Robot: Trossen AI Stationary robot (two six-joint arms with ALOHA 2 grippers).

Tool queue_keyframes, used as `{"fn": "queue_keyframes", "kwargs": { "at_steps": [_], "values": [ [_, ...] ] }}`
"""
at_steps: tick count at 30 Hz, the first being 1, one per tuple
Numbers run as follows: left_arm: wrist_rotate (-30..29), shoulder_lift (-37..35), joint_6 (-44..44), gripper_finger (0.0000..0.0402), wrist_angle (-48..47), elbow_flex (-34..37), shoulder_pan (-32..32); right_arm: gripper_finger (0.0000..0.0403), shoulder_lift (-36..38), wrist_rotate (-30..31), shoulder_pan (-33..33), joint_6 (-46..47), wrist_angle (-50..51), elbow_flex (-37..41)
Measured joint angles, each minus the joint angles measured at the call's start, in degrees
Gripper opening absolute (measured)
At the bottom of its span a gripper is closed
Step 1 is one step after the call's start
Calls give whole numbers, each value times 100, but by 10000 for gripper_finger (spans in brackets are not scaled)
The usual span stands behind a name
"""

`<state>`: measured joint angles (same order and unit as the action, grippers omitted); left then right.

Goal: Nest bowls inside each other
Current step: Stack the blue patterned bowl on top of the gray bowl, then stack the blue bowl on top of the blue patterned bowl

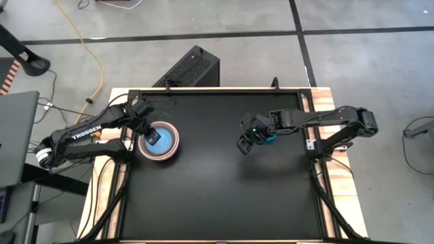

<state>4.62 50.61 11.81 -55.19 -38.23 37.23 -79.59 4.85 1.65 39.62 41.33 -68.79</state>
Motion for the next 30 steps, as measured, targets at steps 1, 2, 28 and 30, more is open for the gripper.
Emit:
{"fn": "queue_keyframes", "kwargs": {
  "at_steps": [1, 2, 28, 30],
  "values": [
    [-2, 2, -31, 100, -85, -33, 0, 218, 0, -1, 0, 0, -1, 0],
    [-32, 2, -85, 100, -159, -85, -2, 218, 0, 1, 0, 0, -1, 0],
    [488, 582, -263, 100, 2997, -1586, -2100, 218, -42, 726, 2231, -395, 2309, 39],
    [326, 718, -411, 100, 2999, -1581, -2355, 218, -36, 722, 2514, -550, 2353, 214]
  ]
}}
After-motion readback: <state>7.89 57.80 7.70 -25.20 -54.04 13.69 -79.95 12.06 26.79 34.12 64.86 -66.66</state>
